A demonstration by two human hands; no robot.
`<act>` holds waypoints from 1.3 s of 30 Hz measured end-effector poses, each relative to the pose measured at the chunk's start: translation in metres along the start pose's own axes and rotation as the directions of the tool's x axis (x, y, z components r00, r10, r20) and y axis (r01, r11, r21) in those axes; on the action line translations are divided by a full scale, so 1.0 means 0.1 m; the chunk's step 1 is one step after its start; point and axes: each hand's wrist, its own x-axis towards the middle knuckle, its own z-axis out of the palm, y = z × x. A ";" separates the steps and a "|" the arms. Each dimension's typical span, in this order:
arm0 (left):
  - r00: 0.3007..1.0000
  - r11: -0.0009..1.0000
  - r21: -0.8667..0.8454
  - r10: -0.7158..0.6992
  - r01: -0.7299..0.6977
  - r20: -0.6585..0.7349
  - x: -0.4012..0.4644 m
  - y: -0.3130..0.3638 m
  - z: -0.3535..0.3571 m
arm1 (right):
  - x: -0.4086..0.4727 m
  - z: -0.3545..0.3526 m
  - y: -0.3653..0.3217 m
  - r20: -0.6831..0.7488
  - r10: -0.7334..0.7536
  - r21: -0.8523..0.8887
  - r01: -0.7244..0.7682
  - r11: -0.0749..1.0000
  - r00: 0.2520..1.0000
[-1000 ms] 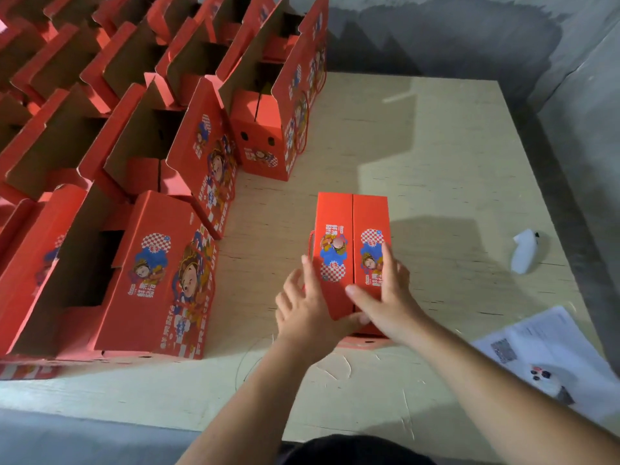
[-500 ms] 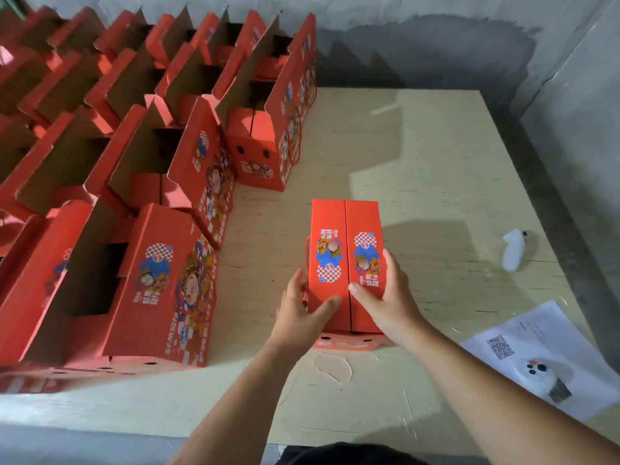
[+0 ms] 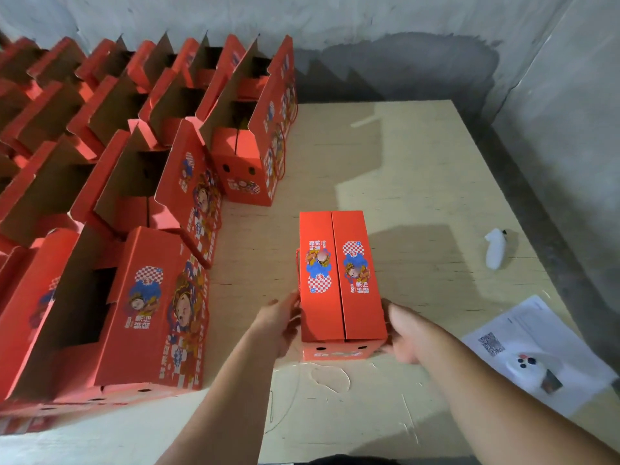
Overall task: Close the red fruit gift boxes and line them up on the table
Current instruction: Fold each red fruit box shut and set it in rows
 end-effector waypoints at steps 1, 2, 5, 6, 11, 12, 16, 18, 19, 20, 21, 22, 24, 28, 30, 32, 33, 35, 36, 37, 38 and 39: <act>0.994 0.988 -0.122 0.093 -0.099 -0.058 0.00 0.05 0.03 | -0.01 0.03 -0.06 -0.060 -0.090 0.088 0.095 0.992 0.994; 0.981 0.949 -0.252 0.170 -0.189 -0.093 0.00 0.12 0.05 | -0.03 0.04 -0.13 -0.130 -0.169 0.175 0.191 0.966 0.977; 0.918 0.844 -0.396 0.396 -0.363 0.002 -0.21 0.42 0.21 | -0.27 0.02 -0.41 -0.085 -0.369 0.457 0.365 0.811 0.926; 0.899 0.839 -0.379 0.437 -0.391 0.040 -0.30 0.51 0.28 | -0.38 0.01 -0.49 -0.024 -0.437 0.501 0.389 0.773 0.899; 0.644 0.651 0.090 0.705 -0.754 0.296 -0.80 0.81 0.55 | -0.89 0.22 -0.89 0.282 -0.635 0.439 0.491 0.752 0.719; 0.601 0.591 0.159 0.702 -0.791 0.382 -0.90 0.84 0.58 | -0.95 0.34 -0.97 0.327 -0.641 0.336 0.549 0.765 0.694; 0.606 0.346 0.504 0.549 -0.792 0.575 -1.13 1.07 0.60 | -1.08 0.70 -1.05 0.358 -0.672 0.000 0.720 0.694 0.648; 0.622 0.093 0.673 0.491 -0.734 0.610 -1.20 1.23 0.53 | -1.09 0.74 -0.98 0.410 -0.651 -0.009 0.717 0.697 0.639; 0.621 -0.059 0.736 0.494 -0.675 0.609 -1.21 1.32 0.49 | -1.10 0.72 -0.94 0.415 -0.663 0.034 0.717 0.696 0.623; 0.603 -0.177 0.774 0.531 -0.608 0.595 -1.21 1.41 0.45 | -1.10 0.69 -0.95 0.387 -0.681 0.097 0.707 0.700 0.621; 0.557 -0.231 0.789 0.598 -0.569 0.577 -1.19 1.49 0.40 | -1.09 0.66 -0.98 0.314 -0.705 0.166 0.695 0.700 0.635; 0.496 -0.217 0.783 0.669 -0.582 0.554 -1.17 1.56 0.34 | -1.07 0.63 -1.03 0.240 -0.711 0.222 0.676 0.703 0.661; 0.421 -0.045 0.700 0.771 -0.713 0.478 -1.07 1.61 0.19 | -1.05 0.59 -1.17 0.132 -0.709 0.246 0.670 0.700 0.692; 0.566 0.348 0.528 0.753 -0.775 0.334 -0.55 1.16 -0.10 | -1.15 0.59 -1.50 0.082 -0.746 0.200 0.723 0.662 0.660; 0.707 0.514 0.554 0.675 -0.655 0.209 -0.17 0.79 -0.25 | -1.19 0.55 -1.75 0.040 -0.763 0.204 0.742 0.638 0.645; 0.808 0.533 0.674 0.565 -0.512 0.167 0.18 0.45 -0.38 | -1.20 0.48 -2.05 0.004 -0.787 0.188 0.773 0.607 0.617; 0.844 0.493 0.743 0.505 -0.453 0.180 0.31 0.31 -0.41 | -1.21 0.45 -2.20 0.004 -0.804 0.168 0.792 0.587 0.595; 0.880 0.404 0.819 0.415 -0.407 0.232 0.49 0.11 -0.41 | -1.22 0.38 -2.53 0.005 -0.828 0.120 0.822 0.557 0.561; 0.879 0.356 0.837 0.394 -0.416 0.269 0.55 0.06 -0.37 | -1.21 0.34 -2.70 -0.013 -0.830 0.087 0.827 0.555 0.558; 0.869 0.310 0.844 0.389 -0.437 0.307 0.61 0.03 -0.32 | -1.21 0.30 -2.89 -0.048 -0.823 0.049 0.824 0.565 0.567; 0.863 0.257 0.858 0.379 -0.444 0.333 0.66 0.03 -0.27 | -1.19 0.26 -3.08 -0.083 -0.811 0.022 0.814 0.580 0.580; 0.856 0.201 0.869 0.373 -0.452 0.359 0.70 0.05 -0.20 | -1.17 0.21 -3.26 -0.114 -0.796 0.000 0.801 0.599 0.595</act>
